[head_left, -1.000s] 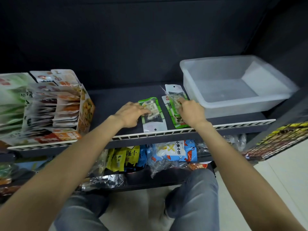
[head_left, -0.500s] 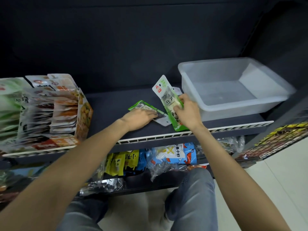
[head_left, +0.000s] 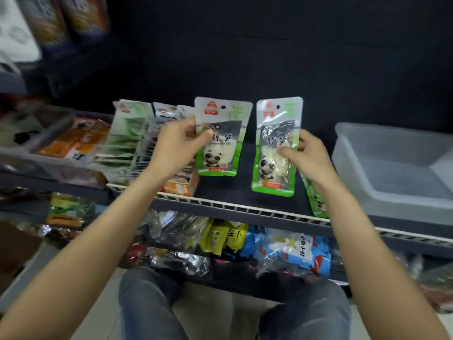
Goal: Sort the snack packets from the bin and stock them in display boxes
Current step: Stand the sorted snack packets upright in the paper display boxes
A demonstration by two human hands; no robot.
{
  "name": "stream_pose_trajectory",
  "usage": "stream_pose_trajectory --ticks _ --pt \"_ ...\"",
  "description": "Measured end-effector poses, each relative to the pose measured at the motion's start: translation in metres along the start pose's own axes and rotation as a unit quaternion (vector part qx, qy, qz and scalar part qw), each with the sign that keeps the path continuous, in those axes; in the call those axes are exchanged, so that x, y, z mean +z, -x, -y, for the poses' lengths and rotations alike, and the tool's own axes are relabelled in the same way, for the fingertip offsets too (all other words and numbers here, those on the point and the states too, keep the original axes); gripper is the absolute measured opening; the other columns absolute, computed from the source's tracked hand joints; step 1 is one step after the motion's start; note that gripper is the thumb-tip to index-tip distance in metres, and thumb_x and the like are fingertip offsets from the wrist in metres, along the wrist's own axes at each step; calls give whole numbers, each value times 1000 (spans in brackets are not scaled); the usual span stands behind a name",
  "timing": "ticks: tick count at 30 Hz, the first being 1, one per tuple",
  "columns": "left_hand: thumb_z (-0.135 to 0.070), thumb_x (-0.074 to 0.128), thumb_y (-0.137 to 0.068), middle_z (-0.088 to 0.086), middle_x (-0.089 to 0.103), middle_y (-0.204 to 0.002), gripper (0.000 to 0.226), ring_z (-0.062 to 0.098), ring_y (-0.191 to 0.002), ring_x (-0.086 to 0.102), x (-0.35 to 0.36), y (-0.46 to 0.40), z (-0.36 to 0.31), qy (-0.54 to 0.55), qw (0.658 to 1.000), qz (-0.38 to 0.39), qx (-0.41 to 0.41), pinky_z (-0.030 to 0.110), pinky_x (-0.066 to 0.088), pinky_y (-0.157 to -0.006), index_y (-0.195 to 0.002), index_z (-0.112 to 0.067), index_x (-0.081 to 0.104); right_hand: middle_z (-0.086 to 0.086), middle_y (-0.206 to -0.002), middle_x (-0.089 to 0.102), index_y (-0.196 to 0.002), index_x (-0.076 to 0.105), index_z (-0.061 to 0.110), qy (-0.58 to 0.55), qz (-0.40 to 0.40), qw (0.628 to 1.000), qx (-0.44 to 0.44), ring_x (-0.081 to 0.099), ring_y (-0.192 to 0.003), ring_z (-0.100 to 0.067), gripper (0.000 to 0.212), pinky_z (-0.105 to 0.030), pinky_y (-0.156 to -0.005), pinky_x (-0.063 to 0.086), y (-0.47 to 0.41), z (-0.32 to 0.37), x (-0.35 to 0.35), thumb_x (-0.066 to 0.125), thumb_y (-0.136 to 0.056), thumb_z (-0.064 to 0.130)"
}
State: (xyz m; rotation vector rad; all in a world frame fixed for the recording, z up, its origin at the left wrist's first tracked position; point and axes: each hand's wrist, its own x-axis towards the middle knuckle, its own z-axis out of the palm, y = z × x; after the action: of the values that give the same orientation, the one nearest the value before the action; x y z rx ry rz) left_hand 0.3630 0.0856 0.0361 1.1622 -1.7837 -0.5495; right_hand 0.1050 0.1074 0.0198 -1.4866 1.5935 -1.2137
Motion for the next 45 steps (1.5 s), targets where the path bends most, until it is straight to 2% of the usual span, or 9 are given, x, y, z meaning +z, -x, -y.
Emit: stream_pose_trajectory --ticks 9,13,18,22,27,30,38,42,45 --pt "-14 57 -94 -14 66 -97 7 3 -95 64 -124 32 31 40 972 -206 105 22 49 -83 -96 -20 60 5 -93 69 -94 59 22 -180 112 975 -63 68 -91 -13 28 -31 -77 58 -19 92 95 66 -83 -3" --pt "-11 64 -86 -14 70 -94 7 12 -101 66 -146 39 60 63 975 -195 87 28 51 -88 -90 -16 64 -7 -101 69 -97 65 13 -105 37 987 -116 66 -96 -20 20 -43 -85 55 -49 118 162 74 -79 12" --pt "-12 60 -79 -24 68 -93 17 5 -95 65 -167 46 80 21 981 -164 104 22 49 -83 -87 -26 61 -3 -95 63 -102 65 1 -29 27 986 -163 57 -83 -14 24 -15 -63 41 -75 133 240 70 -85 17" --pt "9 58 -73 -32 64 -95 37 -4 -93 62 -178 45 95 -41 981 -153 112 17 48 -78 -88 -25 62 -4 -102 64 -117 59 4 52 77 971 -219 57 -90 -11 32 -16 -73 39 -83 116 279 65 -86 6" --pt "0 53 -72 -31 65 -93 28 0 -91 64 -183 46 108 -38 978 -177 107 23 52 -77 -87 -21 63 -2 -94 63 -125 56 8 84 63 974 -200 55 -80 -10 38 -3 -55 37 -95 117 289 64 -88 12" --pt "-5 58 -74 -27 67 -92 28 3 -92 65 -187 45 112 -15 978 -189 89 27 53 -80 -88 -29 61 -8 -102 69 -116 62 9 120 91 972 -181 64 -94 -21 28 -20 -73 48 -103 122 289 58 -90 17" --pt "13 61 -74 -17 69 -90 48 16 -92 67 -190 44 121 5 974 -213 79 38 54 -80 -89 -33 63 -9 -102 63 -102 69 11 516 99 795 -303 44 -109 -25 22 -33 -90 30 -108 113 301 53 -93 22" --pt "0 70 -80 -18 68 -90 31 10 -91 67 -186 44 105 28 966 -241 89 27 53 -79 -90 -27 61 -11 -105 62 -100 69 10 538 116 789 -273 45 -109 -26 19 -31 -91 31 -105 112 305 52 -91 13" --pt "-5 69 -83 -11 68 -93 23 13 -91 68 -184 43 90 41 960 -253 114 28 53 -79 -92 -24 62 -10 -114 59 -115 65 19 432 134 857 -247 44 -110 -26 29 -35 -96 38 -105 112 287 60 -88 27"
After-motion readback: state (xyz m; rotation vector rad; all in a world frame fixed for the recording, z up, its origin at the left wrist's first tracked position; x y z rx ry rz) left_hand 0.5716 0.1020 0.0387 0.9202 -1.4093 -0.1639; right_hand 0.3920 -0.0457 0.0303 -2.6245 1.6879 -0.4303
